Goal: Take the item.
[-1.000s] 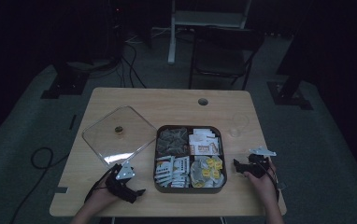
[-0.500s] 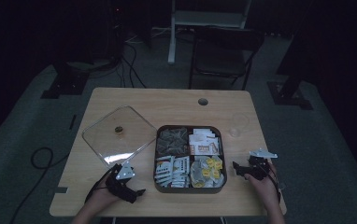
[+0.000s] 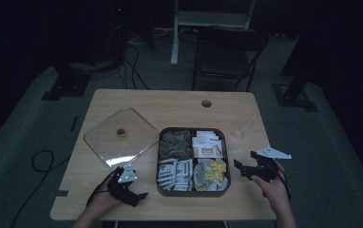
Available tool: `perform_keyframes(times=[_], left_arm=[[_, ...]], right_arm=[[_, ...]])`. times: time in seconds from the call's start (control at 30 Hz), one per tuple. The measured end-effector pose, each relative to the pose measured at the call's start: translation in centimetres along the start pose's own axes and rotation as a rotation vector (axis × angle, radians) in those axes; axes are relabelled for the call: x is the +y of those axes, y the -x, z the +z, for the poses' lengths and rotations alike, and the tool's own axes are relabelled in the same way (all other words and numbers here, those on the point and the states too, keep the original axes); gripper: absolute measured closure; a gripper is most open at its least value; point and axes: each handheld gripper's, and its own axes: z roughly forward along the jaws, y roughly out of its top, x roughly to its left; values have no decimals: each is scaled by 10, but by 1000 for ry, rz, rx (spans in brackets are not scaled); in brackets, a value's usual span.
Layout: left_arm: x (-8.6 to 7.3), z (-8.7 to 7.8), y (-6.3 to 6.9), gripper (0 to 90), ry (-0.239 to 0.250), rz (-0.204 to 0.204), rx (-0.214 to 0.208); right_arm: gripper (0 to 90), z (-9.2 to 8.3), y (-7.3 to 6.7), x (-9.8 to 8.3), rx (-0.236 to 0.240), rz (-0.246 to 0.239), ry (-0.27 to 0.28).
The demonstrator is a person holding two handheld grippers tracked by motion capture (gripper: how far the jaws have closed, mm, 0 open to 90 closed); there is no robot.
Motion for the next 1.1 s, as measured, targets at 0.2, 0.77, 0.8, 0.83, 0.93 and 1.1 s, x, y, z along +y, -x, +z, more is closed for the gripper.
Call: perform_keyframes(times=[0.2,0.77,0.8,0.83,0.93,1.1], left_arm=[[0,0,0,3,0,0,0],[0,0,0,3,0,0,0],[0,0,0,3,0,0,0],[0,0,0,3,0,0,0],[0,0,0,3,0,0,0],[0,0,0,3,0,0,0]], right_arm=[[163,0,-22,13,62,-58,26],[319,22,-64,24,289,-199,2],[328,24,-66,24,295,-206,-6],[344,26,-67,23,300,-215,-13],[428,31,-69,22,299,-240,-41],[546,39,-70,19,305,-277,-90]])
